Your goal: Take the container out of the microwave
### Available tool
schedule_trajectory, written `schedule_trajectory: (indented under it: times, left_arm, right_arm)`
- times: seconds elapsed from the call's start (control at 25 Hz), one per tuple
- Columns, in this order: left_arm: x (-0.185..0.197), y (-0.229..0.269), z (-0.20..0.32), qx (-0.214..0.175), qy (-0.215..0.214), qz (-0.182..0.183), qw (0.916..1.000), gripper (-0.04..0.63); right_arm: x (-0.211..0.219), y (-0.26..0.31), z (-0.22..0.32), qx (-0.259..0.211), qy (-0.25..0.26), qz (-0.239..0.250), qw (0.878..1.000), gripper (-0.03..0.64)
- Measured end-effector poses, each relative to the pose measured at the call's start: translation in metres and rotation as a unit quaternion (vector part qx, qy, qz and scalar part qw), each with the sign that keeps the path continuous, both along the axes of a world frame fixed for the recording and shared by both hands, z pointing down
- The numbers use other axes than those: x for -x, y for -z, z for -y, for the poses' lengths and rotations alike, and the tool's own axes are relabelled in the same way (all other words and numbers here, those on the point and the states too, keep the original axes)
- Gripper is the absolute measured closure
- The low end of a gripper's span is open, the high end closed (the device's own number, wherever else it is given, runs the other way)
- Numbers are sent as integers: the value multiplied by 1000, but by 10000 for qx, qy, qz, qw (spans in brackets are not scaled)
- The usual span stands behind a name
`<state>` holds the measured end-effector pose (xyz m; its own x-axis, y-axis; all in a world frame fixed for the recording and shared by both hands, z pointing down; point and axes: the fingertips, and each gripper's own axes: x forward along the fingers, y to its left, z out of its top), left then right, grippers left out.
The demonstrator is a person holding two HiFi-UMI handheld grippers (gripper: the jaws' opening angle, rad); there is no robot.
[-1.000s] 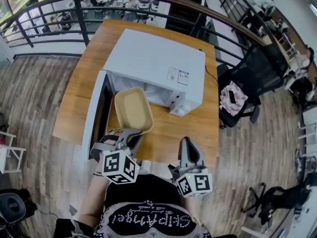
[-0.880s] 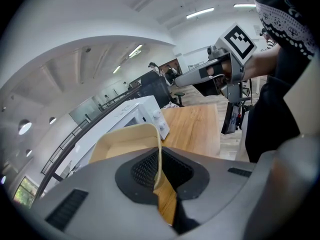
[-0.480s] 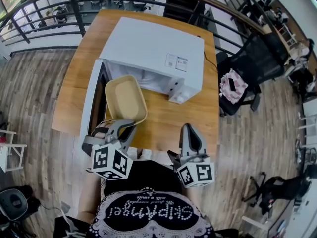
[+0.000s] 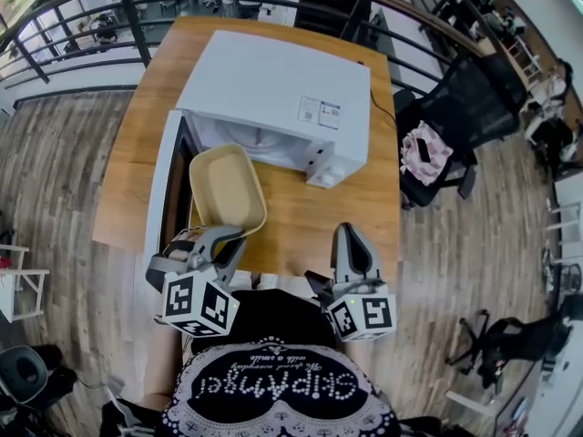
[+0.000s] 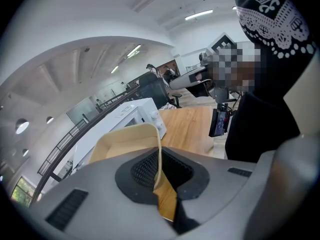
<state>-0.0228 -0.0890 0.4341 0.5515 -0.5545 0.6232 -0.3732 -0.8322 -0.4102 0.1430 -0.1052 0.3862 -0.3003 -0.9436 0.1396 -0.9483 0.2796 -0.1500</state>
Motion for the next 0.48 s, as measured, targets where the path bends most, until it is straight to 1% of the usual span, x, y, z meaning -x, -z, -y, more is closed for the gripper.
schedule_trajectory:
  times: [0.2, 0.48]
  left_arm:
    - [1, -8, 0, 102, 19, -43, 9999, 554]
    - [3, -13, 3, 219, 37, -108, 9997, 554]
  right_arm:
    - [-2, -3, 5, 21, -23, -13, 10000, 577]
    - [-2, -10, 7, 163, -52, -8, 9999, 577]
